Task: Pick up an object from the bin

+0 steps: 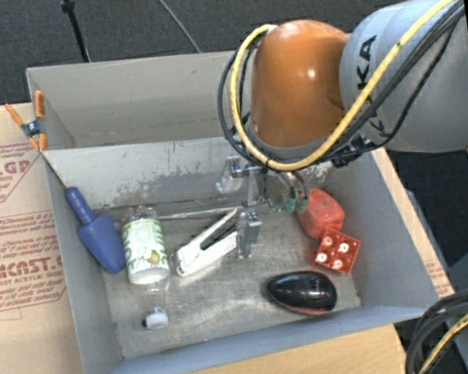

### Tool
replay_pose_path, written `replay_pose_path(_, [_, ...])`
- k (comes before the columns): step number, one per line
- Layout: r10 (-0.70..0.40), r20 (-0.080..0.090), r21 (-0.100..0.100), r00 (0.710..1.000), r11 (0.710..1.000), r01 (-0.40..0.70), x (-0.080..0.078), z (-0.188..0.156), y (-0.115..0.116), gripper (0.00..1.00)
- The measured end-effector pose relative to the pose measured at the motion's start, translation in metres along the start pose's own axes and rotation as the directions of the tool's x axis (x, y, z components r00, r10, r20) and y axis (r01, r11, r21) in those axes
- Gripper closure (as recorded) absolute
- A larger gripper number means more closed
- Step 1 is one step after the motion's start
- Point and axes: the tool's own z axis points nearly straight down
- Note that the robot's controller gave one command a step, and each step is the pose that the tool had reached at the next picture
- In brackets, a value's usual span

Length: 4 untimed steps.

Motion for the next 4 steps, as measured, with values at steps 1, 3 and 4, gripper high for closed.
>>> replay_pose_path(1, [0.000, 0.000, 0.000, 1.000, 1.000, 0.000, 0.000, 0.000, 0.000, 0.00])
replay_pose_path(3, [-0.121, 0.005, 0.001, 0.993, 0.993, 0.121, 0.000, 0.071, -0.001, 0.00])
replay_pose_path(4, [-0.272, 0.077, 0.009, 0.959, 0.962, 0.272, -0.013, 0.132, 0.014, 1.00])
